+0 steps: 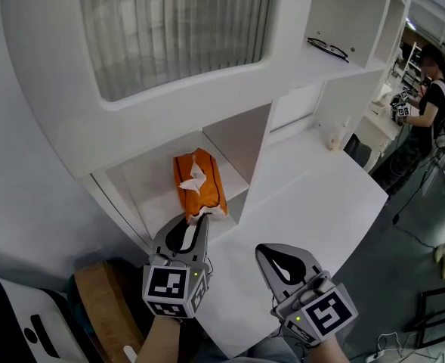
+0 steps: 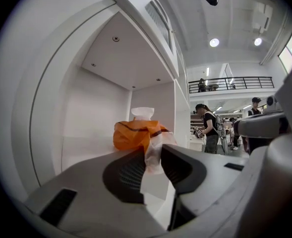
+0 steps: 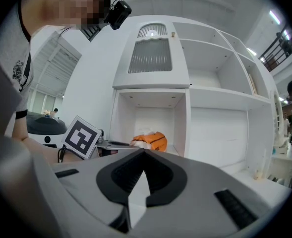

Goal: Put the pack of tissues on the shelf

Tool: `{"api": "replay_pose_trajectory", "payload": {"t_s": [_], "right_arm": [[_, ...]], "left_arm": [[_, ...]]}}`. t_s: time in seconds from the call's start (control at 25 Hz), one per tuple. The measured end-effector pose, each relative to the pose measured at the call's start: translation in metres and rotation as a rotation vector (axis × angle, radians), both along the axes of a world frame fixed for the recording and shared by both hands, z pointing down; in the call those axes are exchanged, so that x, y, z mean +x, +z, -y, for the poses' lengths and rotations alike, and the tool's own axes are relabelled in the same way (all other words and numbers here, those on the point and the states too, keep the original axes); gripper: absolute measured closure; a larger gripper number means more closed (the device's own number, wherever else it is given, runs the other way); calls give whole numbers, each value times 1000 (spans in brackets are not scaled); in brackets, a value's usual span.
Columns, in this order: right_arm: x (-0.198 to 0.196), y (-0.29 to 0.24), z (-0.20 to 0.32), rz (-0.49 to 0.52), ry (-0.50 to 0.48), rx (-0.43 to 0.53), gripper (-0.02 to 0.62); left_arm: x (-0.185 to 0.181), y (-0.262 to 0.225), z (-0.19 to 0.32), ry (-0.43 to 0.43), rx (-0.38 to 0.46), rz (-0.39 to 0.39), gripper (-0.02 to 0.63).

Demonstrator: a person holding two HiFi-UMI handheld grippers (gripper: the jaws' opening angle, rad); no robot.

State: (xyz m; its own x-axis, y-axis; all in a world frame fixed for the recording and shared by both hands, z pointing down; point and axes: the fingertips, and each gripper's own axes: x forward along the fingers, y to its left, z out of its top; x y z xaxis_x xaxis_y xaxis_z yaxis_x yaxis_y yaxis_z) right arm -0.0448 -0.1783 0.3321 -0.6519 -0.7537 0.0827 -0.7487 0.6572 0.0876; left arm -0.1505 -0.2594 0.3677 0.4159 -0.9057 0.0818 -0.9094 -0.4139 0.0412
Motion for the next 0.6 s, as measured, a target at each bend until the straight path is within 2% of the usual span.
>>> {"api": "replay_pose_trajectory", "payload": {"t_s": [0.16,0.6], "right_arm": [[8,-1,8,1,5,-5,583],[23,1,11,-1,33,-12,583]], "left_arm": [[6,-2,11,-19,-15,-5,480],[19,-3,21,-64,-31,58,474]]}}
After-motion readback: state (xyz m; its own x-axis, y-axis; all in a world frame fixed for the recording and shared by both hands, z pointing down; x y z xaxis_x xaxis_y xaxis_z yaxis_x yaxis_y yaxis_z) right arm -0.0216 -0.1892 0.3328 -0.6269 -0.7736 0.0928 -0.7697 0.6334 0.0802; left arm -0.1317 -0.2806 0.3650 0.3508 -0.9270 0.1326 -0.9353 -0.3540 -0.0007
